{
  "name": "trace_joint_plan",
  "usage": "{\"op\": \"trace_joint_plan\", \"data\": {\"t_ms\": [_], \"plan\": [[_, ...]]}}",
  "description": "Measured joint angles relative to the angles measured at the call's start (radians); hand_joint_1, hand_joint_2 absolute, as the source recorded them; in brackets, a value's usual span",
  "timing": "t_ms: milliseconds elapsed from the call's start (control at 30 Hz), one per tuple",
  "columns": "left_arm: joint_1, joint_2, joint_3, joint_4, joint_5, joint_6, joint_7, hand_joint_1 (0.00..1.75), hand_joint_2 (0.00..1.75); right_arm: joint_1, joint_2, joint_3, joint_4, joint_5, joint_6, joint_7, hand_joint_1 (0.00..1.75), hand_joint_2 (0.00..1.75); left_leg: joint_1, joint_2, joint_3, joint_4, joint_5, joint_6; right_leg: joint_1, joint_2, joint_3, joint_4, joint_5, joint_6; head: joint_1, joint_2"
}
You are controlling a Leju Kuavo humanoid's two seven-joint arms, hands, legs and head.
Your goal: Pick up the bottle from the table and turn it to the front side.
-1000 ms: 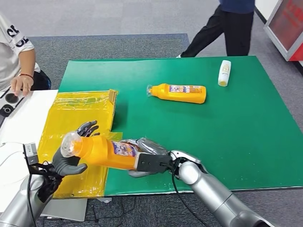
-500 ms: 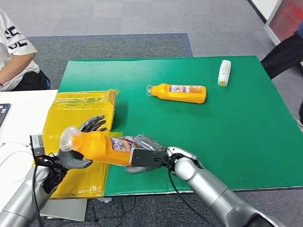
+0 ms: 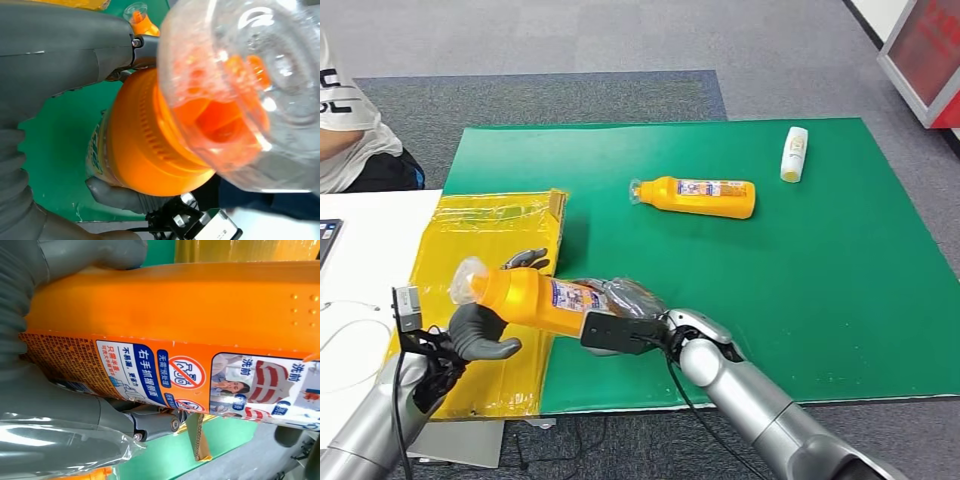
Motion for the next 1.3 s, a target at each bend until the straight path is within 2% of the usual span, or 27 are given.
{"op": "trace_joint_plan", "data": {"t_ms": [300, 633, 900, 1300], "plan": [[0.002, -0.008, 0.002, 0.001, 0.008, -0.005, -0.004, 0.0, 1.75, 0.02, 0.016, -0.018, -0.027, -0.008, 0.033, -0.006, 1.75, 1.75, 0.0, 0.0, 0.0, 0.0, 0.0, 0.0, 0.0, 0.0, 0.0, 0.0, 0.0, 0.0, 0.0, 0.0], [-0.026, -0.012, 0.004, 0.039, 0.006, -0.034, -0.043, 0.0, 1.75, 0.024, 0.017, -0.02, -0.032, -0.135, 0.127, -0.039, 1.75, 1.75, 0.0, 0.0, 0.0, 0.0, 0.0, 0.0, 0.0, 0.0, -0.001, 0.0, 0.0, 0.0, 0.0, 0.0], [-0.054, -0.032, 0.006, 0.061, -0.001, -0.032, -0.044, 0.0, 1.75, 0.023, 0.025, -0.018, -0.032, -0.11, 0.103, -0.023, 1.75, 1.75, 0.0, 0.0, -0.001, 0.0, 0.0, 0.0, 0.0, 0.0, -0.001, 0.0, 0.0, 0.0, 0.0, 0.0], [-0.094, -0.101, 0.002, 0.082, 0.023, -0.04, -0.027, 0.0, 1.75, 0.007, 0.058, -0.012, -0.024, -0.066, 0.051, 0.001, 1.75, 1.75, 0.0, 0.0, -0.001, 0.0, 0.0, 0.0, 0.0, 0.0, -0.001, 0.0, 0.0, 0.0, 0.0, 0.0]]}}
